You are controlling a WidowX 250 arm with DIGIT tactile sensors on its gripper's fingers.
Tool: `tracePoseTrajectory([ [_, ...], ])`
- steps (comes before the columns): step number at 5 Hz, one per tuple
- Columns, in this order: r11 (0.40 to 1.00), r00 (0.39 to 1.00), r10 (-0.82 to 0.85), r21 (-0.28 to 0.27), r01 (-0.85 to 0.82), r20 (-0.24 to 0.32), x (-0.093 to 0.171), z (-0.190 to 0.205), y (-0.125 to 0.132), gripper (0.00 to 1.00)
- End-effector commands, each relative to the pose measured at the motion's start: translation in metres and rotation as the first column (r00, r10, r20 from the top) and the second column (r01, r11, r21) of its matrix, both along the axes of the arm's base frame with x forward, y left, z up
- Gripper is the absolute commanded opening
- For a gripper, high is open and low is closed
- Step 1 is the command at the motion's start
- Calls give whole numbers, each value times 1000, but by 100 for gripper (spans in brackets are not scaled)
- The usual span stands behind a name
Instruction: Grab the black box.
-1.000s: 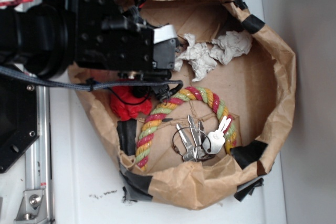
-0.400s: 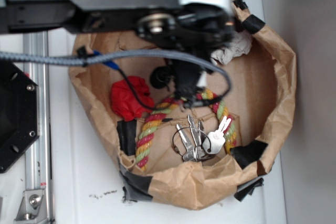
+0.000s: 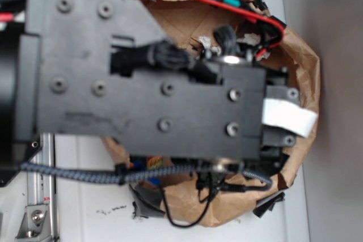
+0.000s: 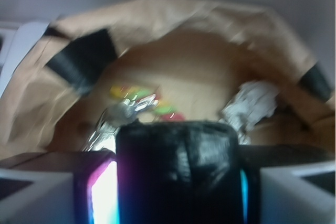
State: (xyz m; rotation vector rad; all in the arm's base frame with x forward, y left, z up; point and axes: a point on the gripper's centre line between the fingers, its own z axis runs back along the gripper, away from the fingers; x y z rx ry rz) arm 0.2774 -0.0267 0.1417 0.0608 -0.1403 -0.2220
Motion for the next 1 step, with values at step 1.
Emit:
tracePoseTrajectory([
  [1, 992, 993, 114, -56, -113, 14, 2, 12, 19, 0],
])
